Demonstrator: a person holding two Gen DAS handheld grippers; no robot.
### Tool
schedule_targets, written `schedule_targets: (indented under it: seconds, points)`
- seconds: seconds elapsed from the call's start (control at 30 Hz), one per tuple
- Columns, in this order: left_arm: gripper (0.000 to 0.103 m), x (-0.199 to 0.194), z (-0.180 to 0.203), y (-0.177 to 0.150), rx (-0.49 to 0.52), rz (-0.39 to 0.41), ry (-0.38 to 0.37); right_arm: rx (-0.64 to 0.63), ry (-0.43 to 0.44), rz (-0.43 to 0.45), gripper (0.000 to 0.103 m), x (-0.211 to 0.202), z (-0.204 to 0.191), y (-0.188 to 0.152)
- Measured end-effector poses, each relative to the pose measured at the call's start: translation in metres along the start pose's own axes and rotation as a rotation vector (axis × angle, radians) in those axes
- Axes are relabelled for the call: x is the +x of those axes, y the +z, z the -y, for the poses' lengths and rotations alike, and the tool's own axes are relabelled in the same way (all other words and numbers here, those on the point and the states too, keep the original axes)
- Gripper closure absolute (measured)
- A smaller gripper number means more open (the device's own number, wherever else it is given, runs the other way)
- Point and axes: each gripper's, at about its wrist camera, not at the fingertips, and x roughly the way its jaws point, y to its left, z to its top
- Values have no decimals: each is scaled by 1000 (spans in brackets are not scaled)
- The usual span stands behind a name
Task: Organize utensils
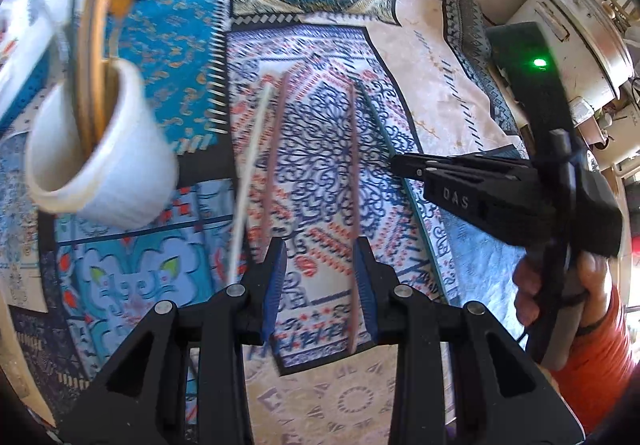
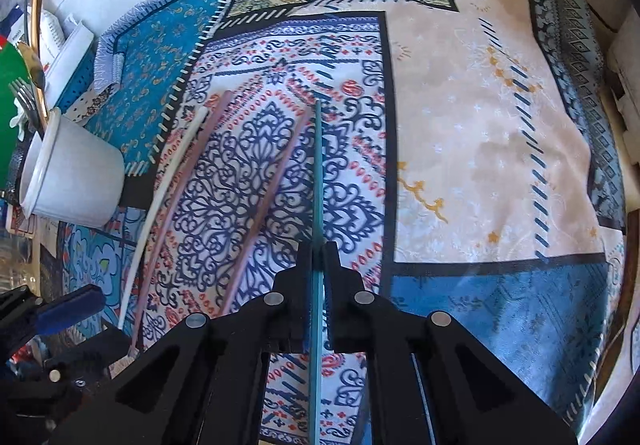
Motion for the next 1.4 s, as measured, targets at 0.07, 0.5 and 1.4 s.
schedule_targets:
  seconds: [0.07,0.5,1.4]
  points:
    - [70,11,6,5,3,-20,-10,7,4,18,98,-7,6,-5]
    - [83,66,36,36,57,-87,74,34,59,159,98,-77,46,-26]
    - [100,17,38,47,54,62,45,41,73,303,100,-131,33,-28]
